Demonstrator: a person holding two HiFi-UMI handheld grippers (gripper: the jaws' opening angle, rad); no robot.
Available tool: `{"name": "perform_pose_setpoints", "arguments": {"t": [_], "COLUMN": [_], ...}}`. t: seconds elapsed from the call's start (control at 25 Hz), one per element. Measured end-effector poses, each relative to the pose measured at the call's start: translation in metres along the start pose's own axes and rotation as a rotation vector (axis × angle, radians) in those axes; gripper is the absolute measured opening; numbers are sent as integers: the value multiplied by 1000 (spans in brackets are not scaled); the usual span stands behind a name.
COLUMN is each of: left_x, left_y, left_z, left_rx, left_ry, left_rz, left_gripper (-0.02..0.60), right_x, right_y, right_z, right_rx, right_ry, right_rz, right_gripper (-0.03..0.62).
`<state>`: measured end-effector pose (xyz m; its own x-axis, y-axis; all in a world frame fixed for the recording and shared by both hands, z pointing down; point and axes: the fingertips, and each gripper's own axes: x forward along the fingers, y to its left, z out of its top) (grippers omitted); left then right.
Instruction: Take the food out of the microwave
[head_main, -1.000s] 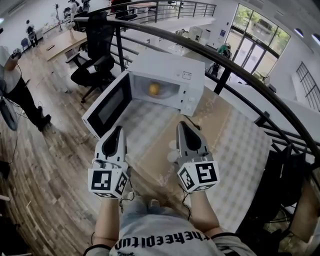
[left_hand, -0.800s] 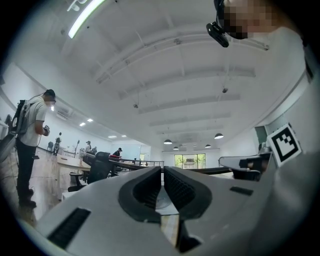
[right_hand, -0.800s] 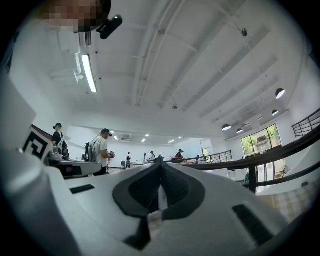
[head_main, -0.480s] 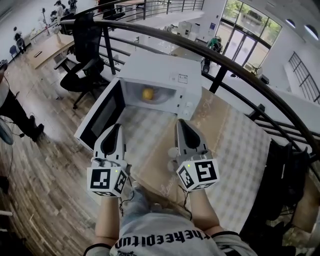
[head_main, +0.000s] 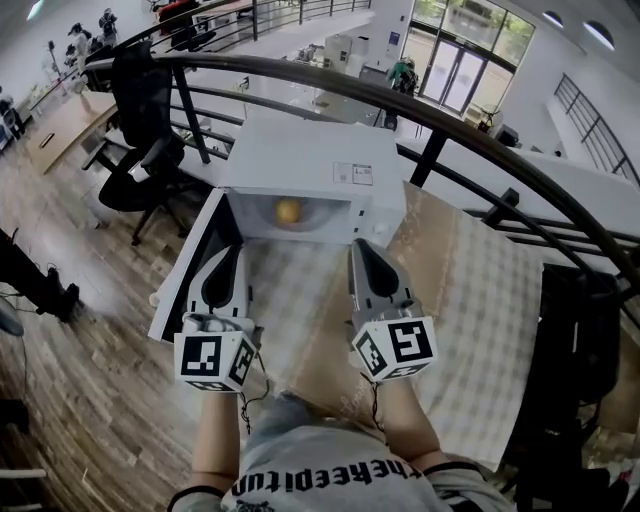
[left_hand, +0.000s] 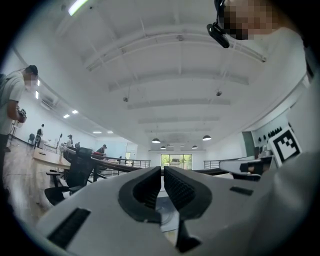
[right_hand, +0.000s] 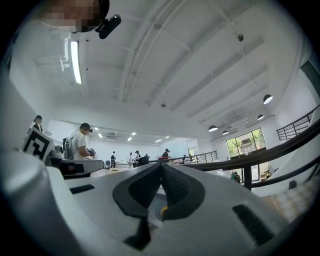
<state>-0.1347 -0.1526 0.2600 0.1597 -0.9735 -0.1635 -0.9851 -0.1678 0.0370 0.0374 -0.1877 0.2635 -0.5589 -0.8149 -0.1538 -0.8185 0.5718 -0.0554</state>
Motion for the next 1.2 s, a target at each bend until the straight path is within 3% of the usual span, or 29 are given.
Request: {"name": "perform_pose_setpoints", "arguments": {"t": [0.44,0.68,1.2], "left_x": [60,79,98], "left_y": [32,39,36], "left_z": [-28,-48,-118], "left_rx": [-29,-32,-53], "left_ry": [39,73,151], "left_rz": [-89,-129,-209], "left_gripper": [18,18,18], "right_x": [52,72,85], "right_y": [-13,-12,-23], "right_z": [-27,-44,-105], "right_rx": [-3,-17,13], "right_ry": [21,40,113], "right_rz": [-89,-94,-142], "right_gripper": [5,5,5]}}
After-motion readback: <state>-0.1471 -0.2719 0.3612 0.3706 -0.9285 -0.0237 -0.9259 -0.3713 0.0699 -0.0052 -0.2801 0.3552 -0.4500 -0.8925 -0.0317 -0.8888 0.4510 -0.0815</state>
